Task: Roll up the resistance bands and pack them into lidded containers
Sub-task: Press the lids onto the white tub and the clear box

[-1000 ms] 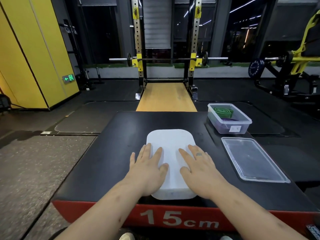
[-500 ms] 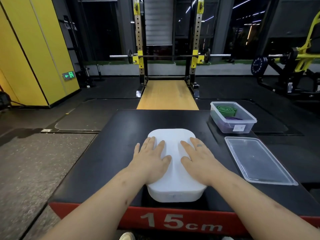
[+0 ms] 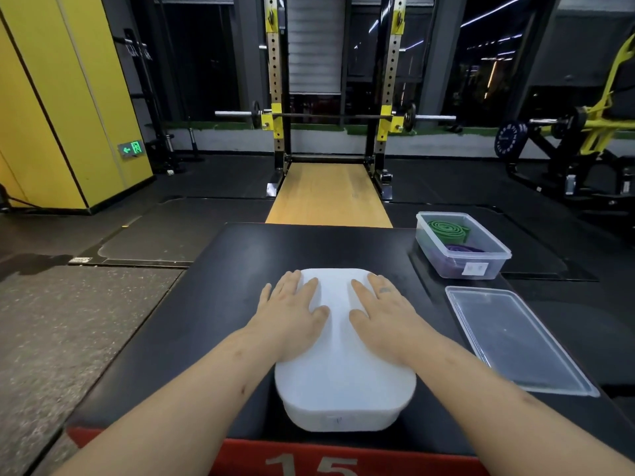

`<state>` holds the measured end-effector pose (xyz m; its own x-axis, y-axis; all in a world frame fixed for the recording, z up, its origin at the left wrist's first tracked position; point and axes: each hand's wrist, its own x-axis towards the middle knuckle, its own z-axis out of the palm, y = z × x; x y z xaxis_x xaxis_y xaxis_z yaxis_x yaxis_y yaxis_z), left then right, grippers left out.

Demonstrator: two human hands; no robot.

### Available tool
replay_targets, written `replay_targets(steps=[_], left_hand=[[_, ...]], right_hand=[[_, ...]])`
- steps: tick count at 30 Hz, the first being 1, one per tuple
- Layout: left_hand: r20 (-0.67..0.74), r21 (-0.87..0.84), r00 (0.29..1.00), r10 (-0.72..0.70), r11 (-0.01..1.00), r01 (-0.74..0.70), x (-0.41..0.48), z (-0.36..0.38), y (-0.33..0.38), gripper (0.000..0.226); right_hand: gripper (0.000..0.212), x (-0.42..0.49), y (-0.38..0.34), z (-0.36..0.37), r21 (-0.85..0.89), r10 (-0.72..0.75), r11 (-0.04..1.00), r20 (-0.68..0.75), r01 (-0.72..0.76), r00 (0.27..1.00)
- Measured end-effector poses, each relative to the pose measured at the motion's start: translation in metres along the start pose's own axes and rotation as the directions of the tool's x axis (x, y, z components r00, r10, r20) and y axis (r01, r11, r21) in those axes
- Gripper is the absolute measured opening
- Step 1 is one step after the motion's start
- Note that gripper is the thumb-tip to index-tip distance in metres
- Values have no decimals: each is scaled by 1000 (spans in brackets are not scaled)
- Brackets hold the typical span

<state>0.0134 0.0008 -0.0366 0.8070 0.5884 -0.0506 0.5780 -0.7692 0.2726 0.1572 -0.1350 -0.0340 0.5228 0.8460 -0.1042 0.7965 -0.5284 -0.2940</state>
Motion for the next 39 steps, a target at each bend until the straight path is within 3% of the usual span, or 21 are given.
replay_targets(steps=[8, 15, 21, 25, 39], left_hand=[[-142, 22, 989, 32, 999, -29, 10, -4, 8, 38], [11, 42, 991, 132, 990, -132, 25, -5, -2, 61], [-38, 21, 987, 159, 987, -158, 31, -14, 2, 48], [-22, 40, 982, 189, 981, -188, 31, -14, 5, 58], [42, 25, 996, 73, 997, -74, 22, -8, -6, 62]], right_hand=[[58, 10, -5, -6, -91, 2, 996, -78, -9, 997], [63, 32, -13, -1, -155, -78, 985, -30, 72, 997], [65, 39, -15, -7, -183, -101, 978, -6, 98, 995], [65, 44, -15, -4, -182, -134, 974, -4, 131, 991], [64, 28, 2, -6, -6, -76, 997, -22, 76, 997]])
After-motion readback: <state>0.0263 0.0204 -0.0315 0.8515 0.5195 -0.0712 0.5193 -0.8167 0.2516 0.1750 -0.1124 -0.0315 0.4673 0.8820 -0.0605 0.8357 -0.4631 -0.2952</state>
